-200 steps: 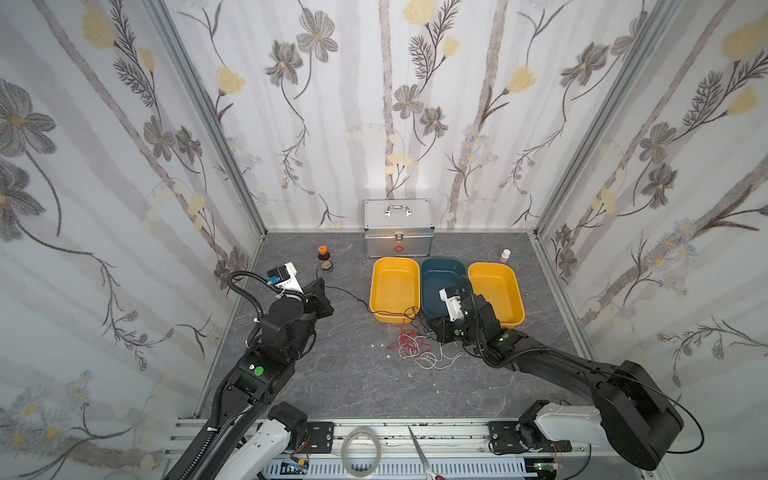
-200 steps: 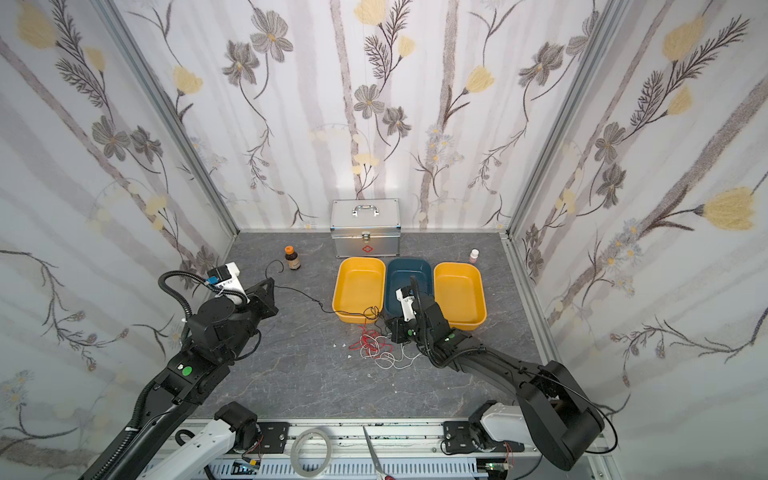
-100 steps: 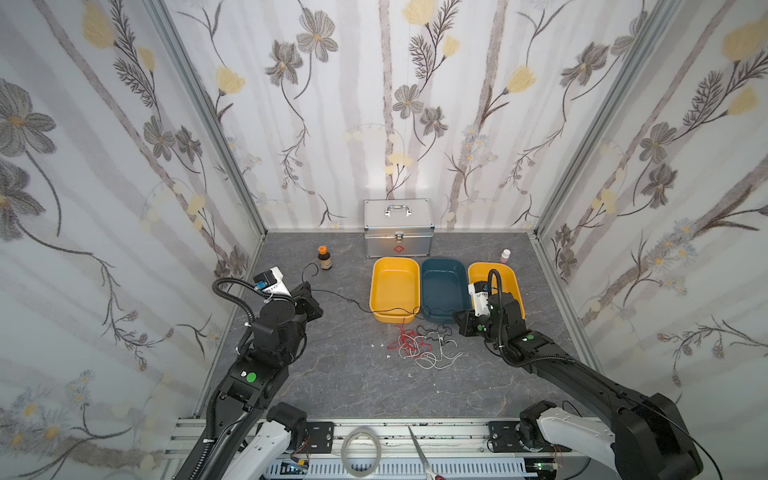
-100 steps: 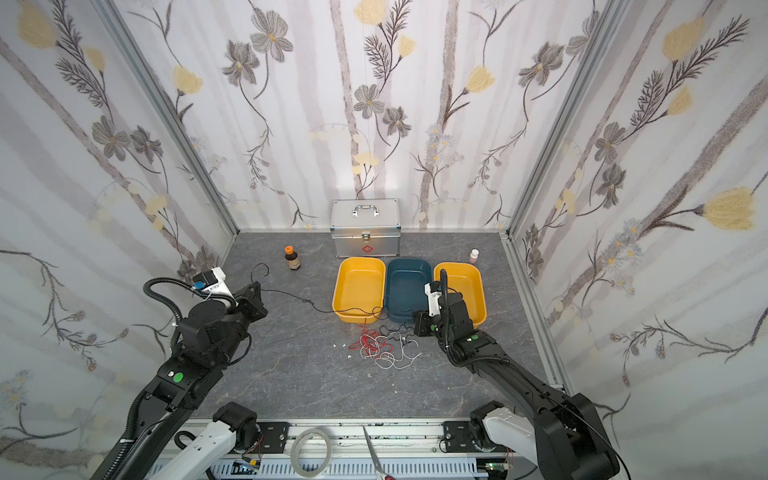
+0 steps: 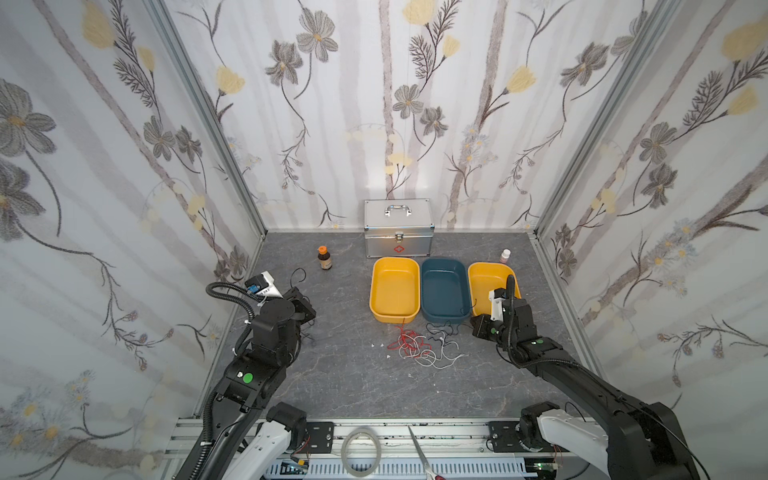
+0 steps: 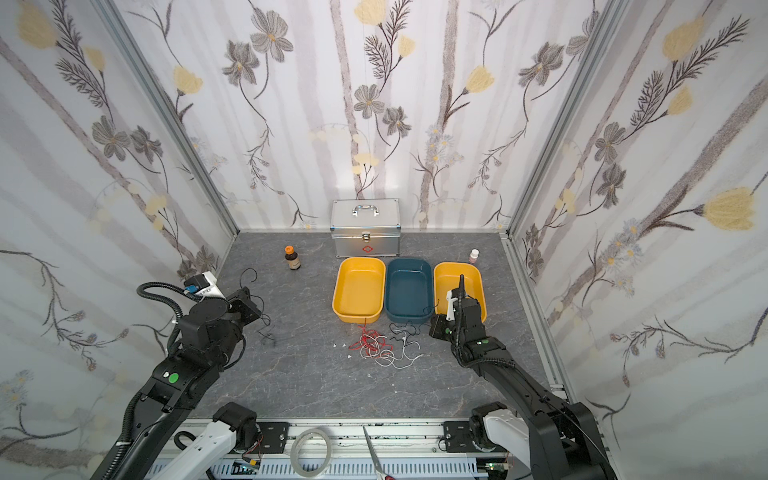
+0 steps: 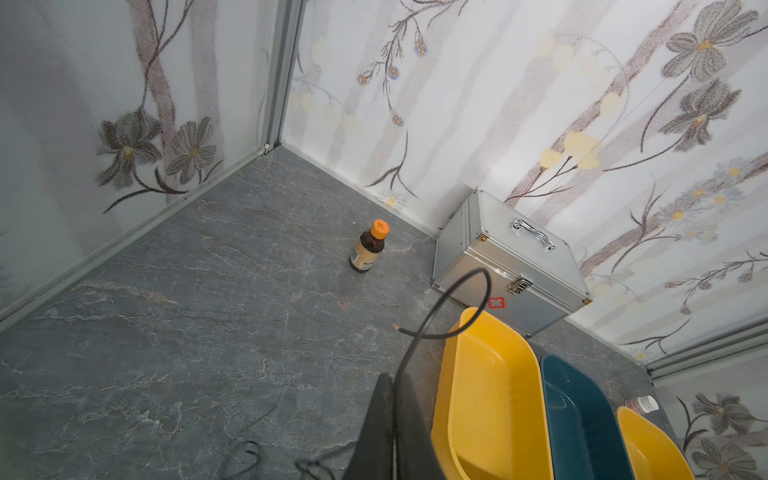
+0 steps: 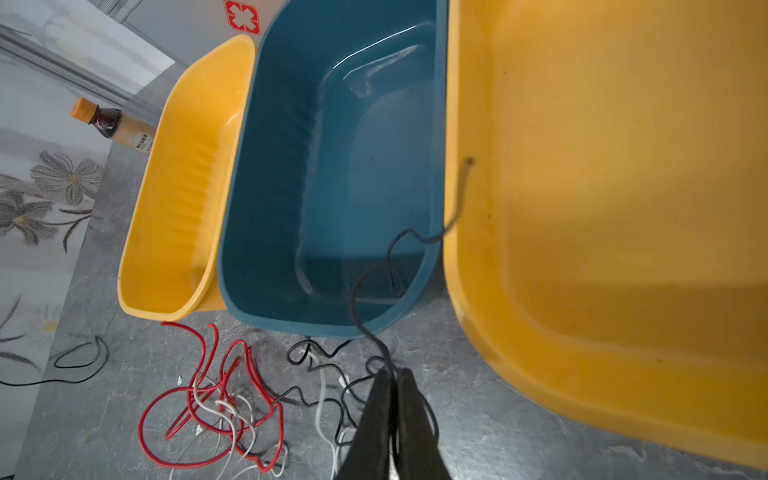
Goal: Untangle the cables
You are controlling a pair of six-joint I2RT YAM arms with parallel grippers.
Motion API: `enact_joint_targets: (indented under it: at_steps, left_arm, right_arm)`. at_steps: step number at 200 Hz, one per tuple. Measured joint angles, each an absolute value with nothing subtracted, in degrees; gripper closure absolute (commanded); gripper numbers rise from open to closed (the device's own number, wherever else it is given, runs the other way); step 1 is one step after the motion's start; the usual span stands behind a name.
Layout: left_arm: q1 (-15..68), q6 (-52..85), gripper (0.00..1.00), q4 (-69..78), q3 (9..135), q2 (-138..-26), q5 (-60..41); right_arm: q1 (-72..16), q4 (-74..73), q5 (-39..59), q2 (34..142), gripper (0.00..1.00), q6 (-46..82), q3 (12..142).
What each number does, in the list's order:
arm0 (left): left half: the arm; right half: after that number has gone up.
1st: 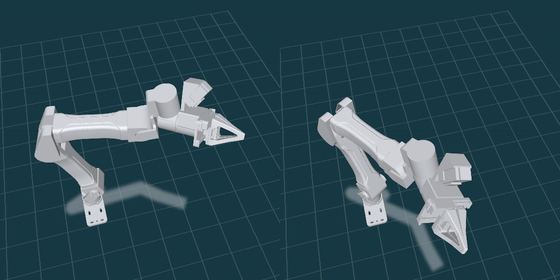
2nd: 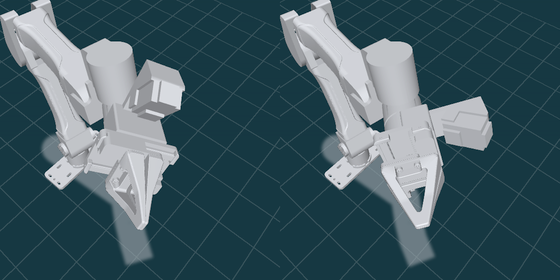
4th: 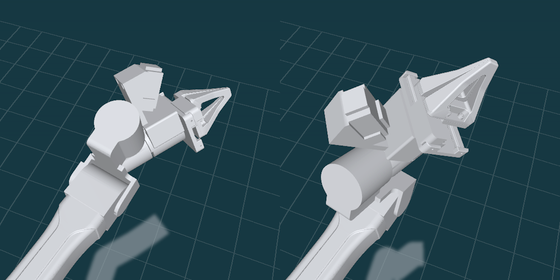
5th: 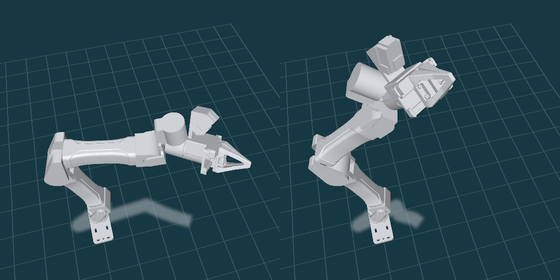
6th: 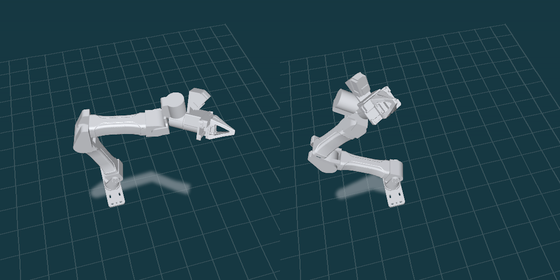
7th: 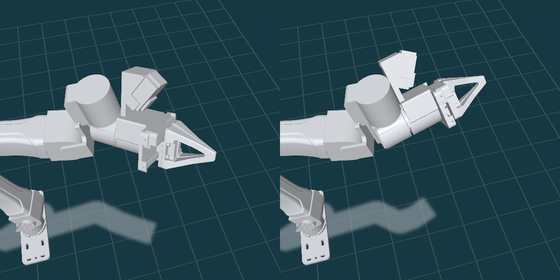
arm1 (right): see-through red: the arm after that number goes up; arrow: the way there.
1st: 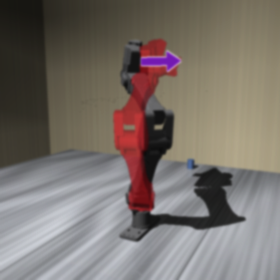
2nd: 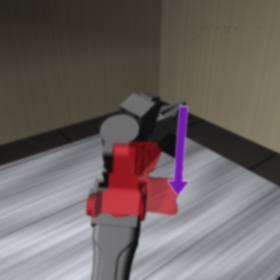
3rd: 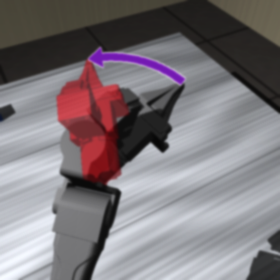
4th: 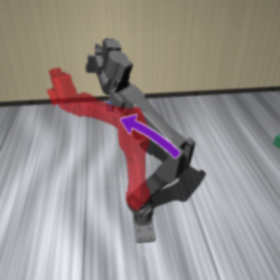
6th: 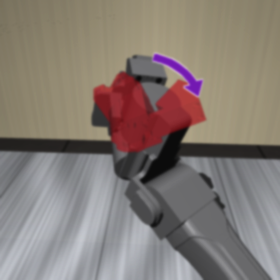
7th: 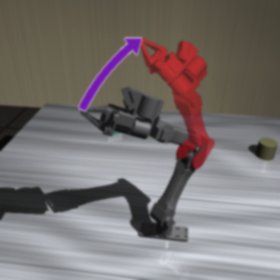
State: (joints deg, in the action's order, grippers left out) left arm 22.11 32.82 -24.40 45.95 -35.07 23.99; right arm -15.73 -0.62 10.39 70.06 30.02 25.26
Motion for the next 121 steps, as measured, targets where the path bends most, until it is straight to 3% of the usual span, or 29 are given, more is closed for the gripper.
enact_joint_targets:
  at_steps: [49,121]
  left_arm:
    - [21.91,32.12,1.0,-24.01,46.22,-36.05,21.45]
    - [21.91,28.62,1.0,-21.28,55.92,-45.34,11.18]
  right_arm:
    - [-15.57,-1.98,17.12,65.6,0.91,30.04,23.64]
    - [-27.03,-2.83,26.74,64.73,0.91,26.3,25.89]
